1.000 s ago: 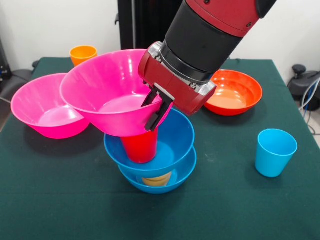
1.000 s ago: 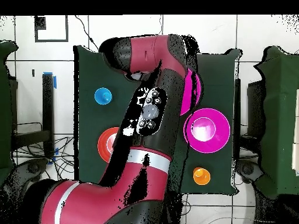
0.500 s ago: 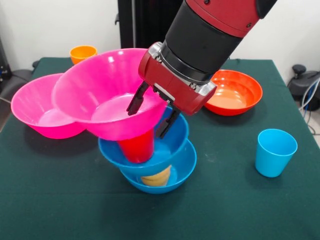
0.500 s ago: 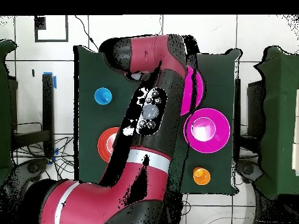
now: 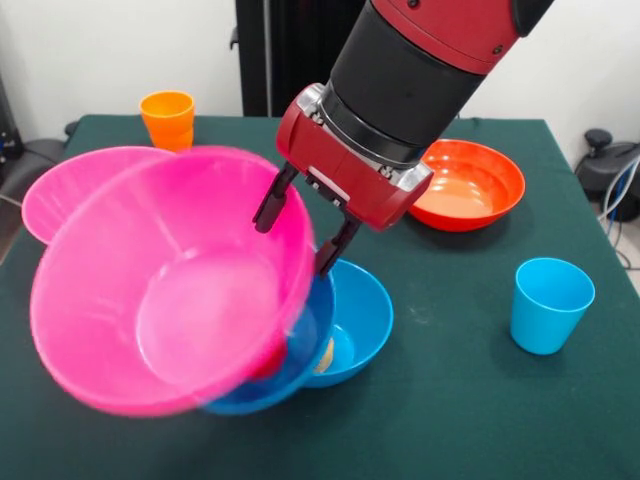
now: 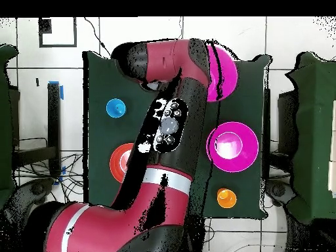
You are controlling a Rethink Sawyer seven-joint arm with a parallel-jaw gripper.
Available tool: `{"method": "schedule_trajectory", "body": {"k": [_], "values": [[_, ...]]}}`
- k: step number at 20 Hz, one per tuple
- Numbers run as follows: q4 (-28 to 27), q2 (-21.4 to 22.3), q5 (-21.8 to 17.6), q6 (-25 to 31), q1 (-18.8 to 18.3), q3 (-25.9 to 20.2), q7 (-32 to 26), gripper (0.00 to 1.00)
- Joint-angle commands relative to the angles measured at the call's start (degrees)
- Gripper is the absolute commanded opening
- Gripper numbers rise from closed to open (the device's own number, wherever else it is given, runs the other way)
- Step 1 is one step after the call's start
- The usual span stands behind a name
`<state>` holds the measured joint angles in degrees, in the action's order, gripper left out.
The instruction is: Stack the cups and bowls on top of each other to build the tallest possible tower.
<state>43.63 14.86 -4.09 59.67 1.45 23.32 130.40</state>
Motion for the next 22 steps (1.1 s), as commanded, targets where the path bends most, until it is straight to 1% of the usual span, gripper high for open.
{"method": "schedule_trajectory", "body": {"k": [1, 11, 22], "values": [[2.0, -1.3, 1.1, -0.4, -0.3, -7.8, -1.5, 1.0], [2.6, -1.3, 1.7, -0.6, -1.0, -9.3, -2.8, 1.0], [3.3, -1.0, 1.1, -1.9, -1.1, -9.7, -2.7, 1.0]]}}
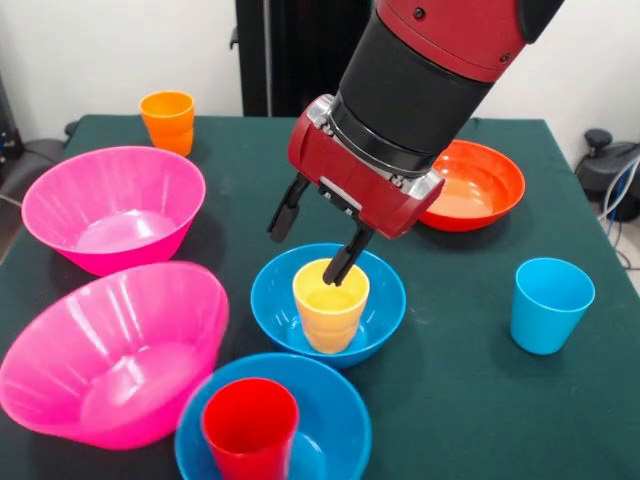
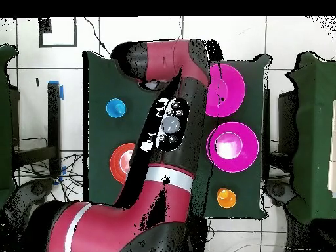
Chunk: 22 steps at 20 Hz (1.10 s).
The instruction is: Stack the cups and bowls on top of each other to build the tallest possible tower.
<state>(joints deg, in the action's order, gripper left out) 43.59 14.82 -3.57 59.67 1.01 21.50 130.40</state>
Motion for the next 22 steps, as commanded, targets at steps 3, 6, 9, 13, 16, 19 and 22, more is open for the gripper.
{"method": "schedule_trajectory", "body": {"k": [3, 6, 9, 13, 16, 19, 22], "values": [[3.6, -0.8, 0.4, -2.2, -0.4, -7.6, -2.2, 1.0], [3.9, -0.8, 0.3, -2.7, -0.2, -7.5, -1.2, 1.0], [2.9, -2.1, 0.3, -4.7, 0.8, -6.8, 3.1, 1.0], [-3.1, -5.9, -0.7, -4.6, 2.6, -4.1, 8.3, 1.0], [-5.3, -6.0, -1.8, -3.1, 3.8, -1.8, 8.2, 1.0], [-9.0, -6.4, -1.3, -1.5, 2.9, -2.9, 2.5, 1.0], [-14.4, -7.6, 0.1, 2.4, 1.9, -4.1, -1.0, 1.0]]}}
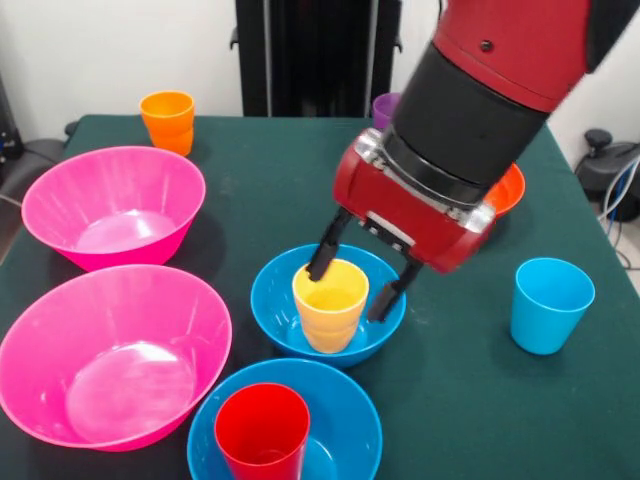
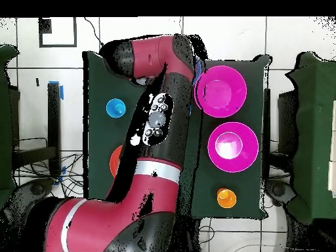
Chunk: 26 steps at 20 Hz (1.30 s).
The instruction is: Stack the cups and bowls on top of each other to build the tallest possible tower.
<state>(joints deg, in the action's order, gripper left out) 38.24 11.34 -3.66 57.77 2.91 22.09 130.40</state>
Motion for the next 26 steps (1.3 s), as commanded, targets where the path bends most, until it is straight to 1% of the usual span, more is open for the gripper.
{"method": "schedule_trajectory", "body": {"k": [1, 4, 6, 12, 17, 20, 24, 26], "values": [[-10.9, -4.6, 0.7, 5.7, -0.2, -4.9, -1.7, 1.0], [-15.7, -6.0, 1.9, 9.3, -0.6, -4.9, -2.8, 1.0], [-18.1, -7.4, 2.4, 10.1, -0.8, -4.7, -2.6, 1.0], [-21.3, -10.6, 2.6, 9.0, -1.0, -3.4, -1.6, 1.0], [-21.9, -11.9, 3.1, 8.7, -1.1, -2.3, -0.4, 1.0], [-22.1, -12.4, 3.1, 9.6, -1.0, -1.4, 0.0, 1.0], [-22.0, -13.3, 2.7, 9.5, -0.9, -0.1, 2.6, 1.0], [-21.9, -13.7, 2.9, 9.3, -1.2, 0.3, 2.8, 1.0]]}}
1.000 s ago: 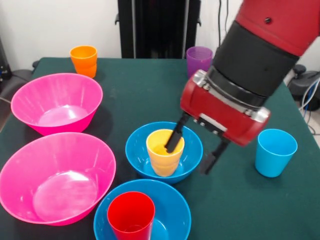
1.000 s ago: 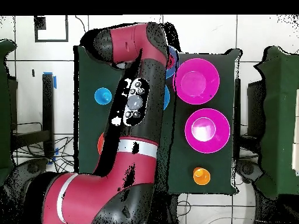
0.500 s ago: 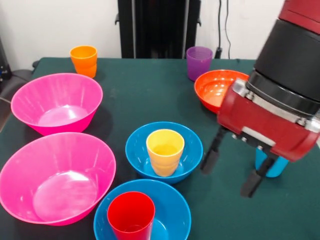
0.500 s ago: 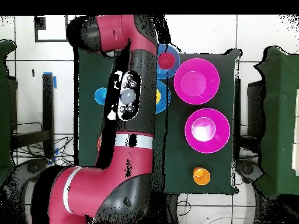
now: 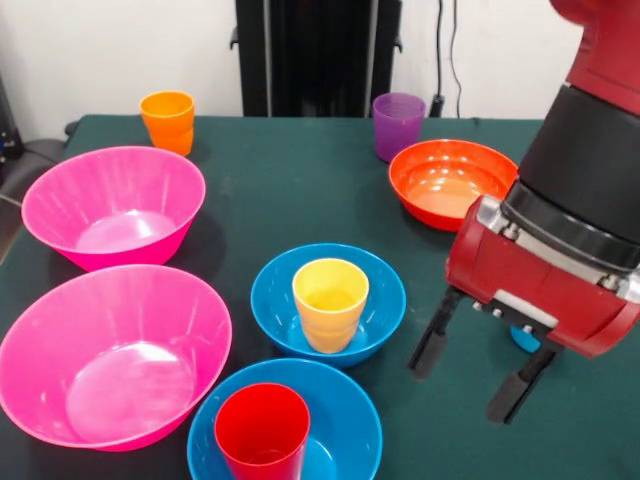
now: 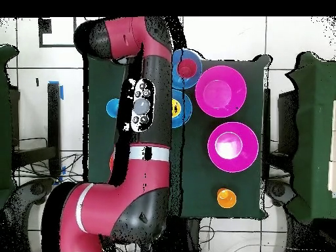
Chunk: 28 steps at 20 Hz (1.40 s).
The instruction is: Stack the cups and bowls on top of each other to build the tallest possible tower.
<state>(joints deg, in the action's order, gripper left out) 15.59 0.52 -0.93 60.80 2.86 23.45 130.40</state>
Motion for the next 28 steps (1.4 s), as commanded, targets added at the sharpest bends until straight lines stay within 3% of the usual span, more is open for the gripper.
{"method": "schedule_trajectory", "body": {"k": [1, 10, 18, 28], "values": [[0.4, -3.2, 0.3, 6.4, -1.3, -0.7, 2.7, 1.0], [-2.0, -5.4, 0.1, 3.2, -3.8, 1.1, 0.6, 1.0], [3.7, -3.2, -0.5, -0.3, -3.2, 0.0, -0.3, 1.0], [5.8, -3.8, 2.0, -0.7, -3.0, -3.5, -1.1, 1.0]]}}
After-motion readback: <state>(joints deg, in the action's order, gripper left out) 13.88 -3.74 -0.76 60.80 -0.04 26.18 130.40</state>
